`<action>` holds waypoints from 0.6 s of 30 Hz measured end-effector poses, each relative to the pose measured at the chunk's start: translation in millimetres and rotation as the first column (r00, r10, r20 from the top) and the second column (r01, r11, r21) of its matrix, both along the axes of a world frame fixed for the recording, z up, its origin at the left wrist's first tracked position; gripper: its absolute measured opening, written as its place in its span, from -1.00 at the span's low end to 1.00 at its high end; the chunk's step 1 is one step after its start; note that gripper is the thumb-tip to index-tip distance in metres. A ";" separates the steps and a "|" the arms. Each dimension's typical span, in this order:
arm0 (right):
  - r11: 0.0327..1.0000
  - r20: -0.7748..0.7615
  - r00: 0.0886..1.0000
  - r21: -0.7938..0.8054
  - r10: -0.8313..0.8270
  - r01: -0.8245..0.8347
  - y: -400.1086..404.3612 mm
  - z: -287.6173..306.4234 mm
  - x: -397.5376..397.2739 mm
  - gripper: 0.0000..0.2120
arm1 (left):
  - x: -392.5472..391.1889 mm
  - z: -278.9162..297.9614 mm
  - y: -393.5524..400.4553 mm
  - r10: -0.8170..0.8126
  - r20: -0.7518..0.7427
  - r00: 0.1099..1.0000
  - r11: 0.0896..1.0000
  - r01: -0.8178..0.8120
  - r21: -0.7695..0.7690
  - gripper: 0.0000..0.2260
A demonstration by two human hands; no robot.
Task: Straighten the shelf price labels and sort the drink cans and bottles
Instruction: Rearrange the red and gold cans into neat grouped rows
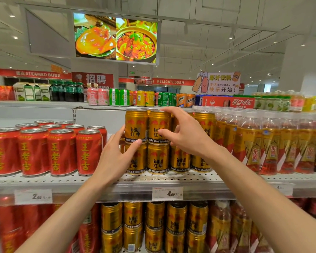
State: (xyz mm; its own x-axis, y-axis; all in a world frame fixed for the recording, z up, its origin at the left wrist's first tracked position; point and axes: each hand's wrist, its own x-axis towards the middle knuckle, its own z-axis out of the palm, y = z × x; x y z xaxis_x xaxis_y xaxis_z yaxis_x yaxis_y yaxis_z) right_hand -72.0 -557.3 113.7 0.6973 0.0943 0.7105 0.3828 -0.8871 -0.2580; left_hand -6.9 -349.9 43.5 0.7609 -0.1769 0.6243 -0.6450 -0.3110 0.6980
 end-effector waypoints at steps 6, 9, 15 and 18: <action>0.999 -0.049 0.999 0.032 0.008 -0.007 -3.2 -1.6 6.7 -0.44 | 3.1 -1.2 3.6 0.004 0.014 1.000 1.000 -0.004 0.012 -0.50; 1.000 -0.044 0.999 0.012 0.005 -0.005 -2.9 -0.9 5.0 -0.42 | 2.6 -1.4 3.4 0.002 0.018 1.000 1.000 -0.002 0.008 -0.50; 0.999 0.114 0.994 0.045 0.004 -0.009 -6.6 -8.2 -7.2 -0.39 | 1.5 -1.4 1.1 0.001 0.014 1.000 1.000 -0.001 0.000 -0.50; 0.992 0.246 0.968 0.122 -0.052 0.022 -15.3 -23.0 -14.6 -0.45 | -0.1 -4.5 -2.8 0.010 0.011 1.000 0.999 -0.010 -0.039 -0.53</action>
